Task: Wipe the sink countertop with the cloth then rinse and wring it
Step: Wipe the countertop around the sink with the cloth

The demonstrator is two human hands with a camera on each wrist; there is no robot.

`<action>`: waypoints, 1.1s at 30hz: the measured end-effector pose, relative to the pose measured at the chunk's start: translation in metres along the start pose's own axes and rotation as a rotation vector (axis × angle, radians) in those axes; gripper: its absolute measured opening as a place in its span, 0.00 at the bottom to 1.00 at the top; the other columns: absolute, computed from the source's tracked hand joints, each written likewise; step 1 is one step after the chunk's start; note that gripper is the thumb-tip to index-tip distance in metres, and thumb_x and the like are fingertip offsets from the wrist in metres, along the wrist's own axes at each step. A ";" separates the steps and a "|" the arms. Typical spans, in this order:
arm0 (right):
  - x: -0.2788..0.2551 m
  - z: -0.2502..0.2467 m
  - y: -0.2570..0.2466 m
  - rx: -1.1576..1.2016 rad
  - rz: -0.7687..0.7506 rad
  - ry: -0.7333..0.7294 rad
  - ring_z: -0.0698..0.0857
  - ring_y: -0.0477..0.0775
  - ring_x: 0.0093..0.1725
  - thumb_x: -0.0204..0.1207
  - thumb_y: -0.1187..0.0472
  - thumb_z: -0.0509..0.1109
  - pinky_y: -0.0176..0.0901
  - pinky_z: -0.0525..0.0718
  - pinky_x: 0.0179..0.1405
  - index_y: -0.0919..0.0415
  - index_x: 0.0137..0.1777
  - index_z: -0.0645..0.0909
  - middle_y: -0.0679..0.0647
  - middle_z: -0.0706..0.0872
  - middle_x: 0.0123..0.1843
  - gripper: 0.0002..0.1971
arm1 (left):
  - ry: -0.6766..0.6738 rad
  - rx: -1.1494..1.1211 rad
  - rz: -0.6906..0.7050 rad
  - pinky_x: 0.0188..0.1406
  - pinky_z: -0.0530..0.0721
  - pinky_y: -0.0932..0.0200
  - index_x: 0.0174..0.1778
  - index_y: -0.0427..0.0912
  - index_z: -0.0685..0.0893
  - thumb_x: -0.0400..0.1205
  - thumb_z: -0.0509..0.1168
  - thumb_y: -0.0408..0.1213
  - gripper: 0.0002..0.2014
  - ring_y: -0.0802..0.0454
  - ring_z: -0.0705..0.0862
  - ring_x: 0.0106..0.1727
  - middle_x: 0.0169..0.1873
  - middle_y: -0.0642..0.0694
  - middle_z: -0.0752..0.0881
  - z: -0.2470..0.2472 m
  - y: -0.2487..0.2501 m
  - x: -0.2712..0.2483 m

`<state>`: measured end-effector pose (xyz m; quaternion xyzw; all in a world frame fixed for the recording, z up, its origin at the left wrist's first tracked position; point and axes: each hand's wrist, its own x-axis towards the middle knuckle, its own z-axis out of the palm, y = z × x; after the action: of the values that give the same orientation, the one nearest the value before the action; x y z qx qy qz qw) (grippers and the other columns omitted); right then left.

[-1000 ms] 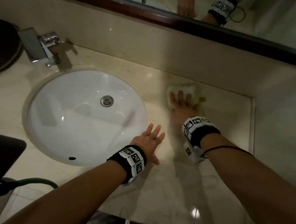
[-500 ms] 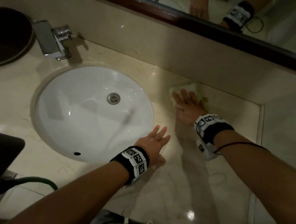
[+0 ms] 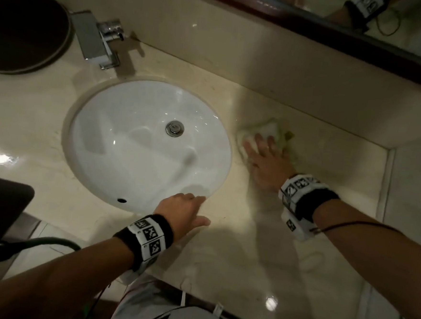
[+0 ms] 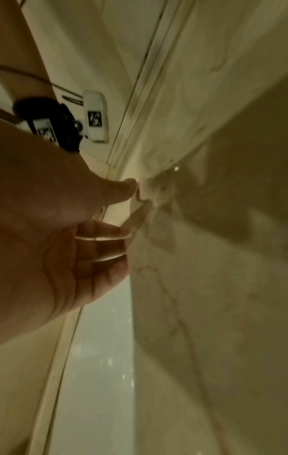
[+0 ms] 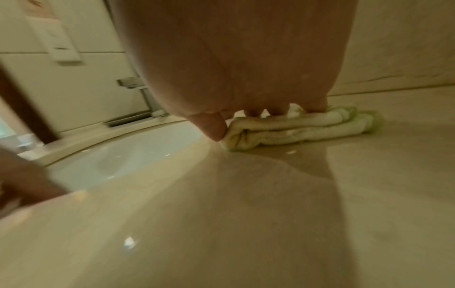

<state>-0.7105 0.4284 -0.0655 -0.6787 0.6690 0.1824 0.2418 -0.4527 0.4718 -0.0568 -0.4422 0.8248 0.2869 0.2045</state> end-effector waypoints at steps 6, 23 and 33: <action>-0.042 0.029 -0.028 -0.102 -0.183 -0.017 0.35 0.64 0.85 0.87 0.58 0.49 0.72 0.44 0.80 0.41 0.85 0.37 0.51 0.33 0.87 0.32 | -0.040 -0.005 -0.002 0.57 0.80 0.49 0.76 0.49 0.71 0.80 0.59 0.64 0.33 0.43 0.79 0.62 0.61 0.46 0.81 0.000 -0.003 0.005; -0.016 0.008 -0.037 -0.006 -0.087 -0.012 0.36 0.65 0.85 0.87 0.54 0.48 0.74 0.43 0.80 0.41 0.85 0.38 0.51 0.33 0.87 0.30 | -0.040 0.001 -0.018 0.54 0.82 0.48 0.73 0.49 0.74 0.78 0.61 0.66 0.33 0.44 0.81 0.58 0.57 0.47 0.82 0.006 -0.006 0.009; -0.064 0.059 -0.047 -0.098 -0.326 -0.013 0.33 0.58 0.85 0.86 0.59 0.51 0.69 0.40 0.82 0.37 0.84 0.37 0.45 0.33 0.86 0.33 | -0.018 0.037 -0.023 0.54 0.81 0.50 0.78 0.51 0.69 0.79 0.59 0.66 0.34 0.43 0.80 0.60 0.60 0.46 0.81 0.007 -0.004 0.006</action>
<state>-0.6620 0.5138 -0.0732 -0.7881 0.5386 0.1774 0.2393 -0.4523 0.4708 -0.0669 -0.4453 0.8229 0.2733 0.2234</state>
